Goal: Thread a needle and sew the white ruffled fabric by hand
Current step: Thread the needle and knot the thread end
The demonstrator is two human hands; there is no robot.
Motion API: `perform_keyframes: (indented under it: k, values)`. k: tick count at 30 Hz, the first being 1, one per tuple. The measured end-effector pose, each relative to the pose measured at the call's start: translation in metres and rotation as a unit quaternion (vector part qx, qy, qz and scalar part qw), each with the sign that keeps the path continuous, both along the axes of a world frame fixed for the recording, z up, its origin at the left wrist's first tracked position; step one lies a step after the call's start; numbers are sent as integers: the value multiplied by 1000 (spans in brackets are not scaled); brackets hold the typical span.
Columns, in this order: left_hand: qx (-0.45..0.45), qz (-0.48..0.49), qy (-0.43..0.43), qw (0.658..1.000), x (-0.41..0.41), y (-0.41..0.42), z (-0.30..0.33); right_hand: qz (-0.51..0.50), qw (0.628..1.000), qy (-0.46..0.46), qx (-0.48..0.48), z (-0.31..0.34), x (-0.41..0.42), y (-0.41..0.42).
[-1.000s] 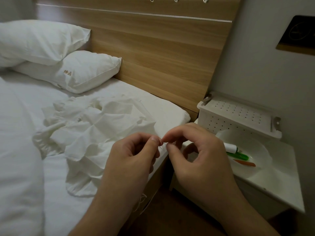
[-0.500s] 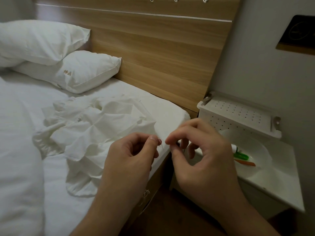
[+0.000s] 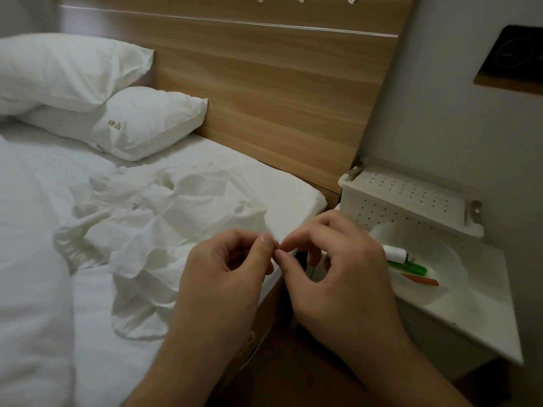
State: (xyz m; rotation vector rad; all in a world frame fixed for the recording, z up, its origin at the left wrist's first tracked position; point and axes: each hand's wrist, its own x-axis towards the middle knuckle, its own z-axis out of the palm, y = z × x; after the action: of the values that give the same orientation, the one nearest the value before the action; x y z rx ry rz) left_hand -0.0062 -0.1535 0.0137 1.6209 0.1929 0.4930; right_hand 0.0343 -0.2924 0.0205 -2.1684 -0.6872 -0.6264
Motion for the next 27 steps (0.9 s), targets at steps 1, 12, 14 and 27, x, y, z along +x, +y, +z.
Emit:
perform_keyframes:
  k: [1,12,14,27]
  values:
    - [2,0,2,1000,0,0,0,-4,1000,-1,-2,0,0,0]
    - [-24,-7,-2,1000,-2,1,2,3,997,70,34,4,1,-4]
    - [-31,0,-4,1000,-2,2,1,2,996,84,34,5,2,-6]
    - [-10,-5,-15,1000,-3,4,2,136,900,362,200,5,16,-13]
